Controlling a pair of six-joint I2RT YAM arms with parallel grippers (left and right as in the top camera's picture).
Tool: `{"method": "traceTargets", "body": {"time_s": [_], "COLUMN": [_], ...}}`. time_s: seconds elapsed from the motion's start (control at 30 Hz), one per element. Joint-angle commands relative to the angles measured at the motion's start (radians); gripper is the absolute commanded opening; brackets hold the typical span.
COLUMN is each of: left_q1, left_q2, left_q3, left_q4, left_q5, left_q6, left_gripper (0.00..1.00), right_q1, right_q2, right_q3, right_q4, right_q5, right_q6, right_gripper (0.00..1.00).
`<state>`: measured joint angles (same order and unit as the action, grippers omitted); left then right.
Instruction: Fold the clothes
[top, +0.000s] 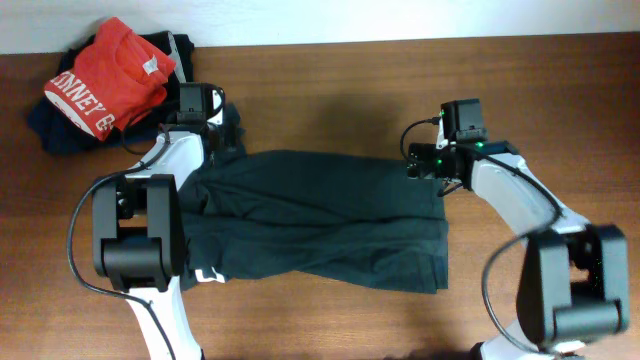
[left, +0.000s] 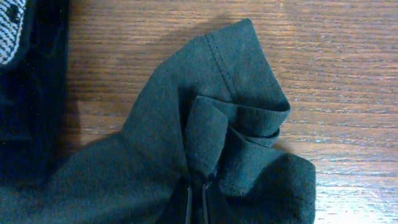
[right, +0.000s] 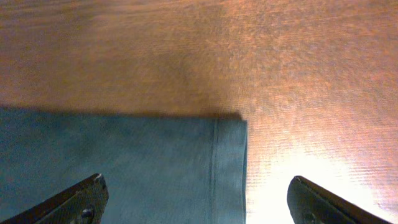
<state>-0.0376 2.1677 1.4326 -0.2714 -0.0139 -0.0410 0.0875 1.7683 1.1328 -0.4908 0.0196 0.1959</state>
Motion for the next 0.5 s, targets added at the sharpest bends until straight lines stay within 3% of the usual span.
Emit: {"method": "traceTargets", "body": {"time_s": [0.0,0.13,0.23,0.33,0.37,0.4,0.43,0.47], "left_q1": [0.010,0.010,0.010,0.010,0.007,0.005,0.004,0.003], "left_q2": [0.032,0.032,0.032,0.031,0.031,0.031,0.029,0.023], "left_q3": [-0.025,-0.025,-0.025,-0.024,-0.024,-0.024,-0.022,-0.019], "left_q4": [-0.034,-0.034,-0.034,-0.033,-0.034,-0.039,-0.048,-0.060], "left_q5": [-0.007,-0.007,-0.007,-0.007,-0.007,-0.007,-0.005,-0.003], "left_q6": [0.012,0.012,0.012,0.012,0.012,0.013,0.012,0.012], "left_gripper": [0.01,0.01,0.01,0.00,0.00,0.00,0.00,0.00], "right_q1": [-0.005,-0.005,-0.006,-0.006,-0.006,-0.009,-0.012,-0.019], "right_q2": [0.104,0.186,0.219,0.219,0.219,0.219,0.219,0.219], "right_q3": [0.016,0.016,0.016,0.020,0.022,0.026,0.035,0.052], "right_q4": [0.054,0.101,0.117,0.129,0.125,0.117,0.103,0.076], "right_q5": [0.045,0.042,0.042,0.045,0.045,0.048,0.055,0.074], "right_q6": [-0.008,-0.008,-0.005,-0.005,-0.005,-0.005,-0.004,0.003], "right_gripper": [0.95,0.87,0.73,0.43,0.24,0.12,0.04,0.04]}}
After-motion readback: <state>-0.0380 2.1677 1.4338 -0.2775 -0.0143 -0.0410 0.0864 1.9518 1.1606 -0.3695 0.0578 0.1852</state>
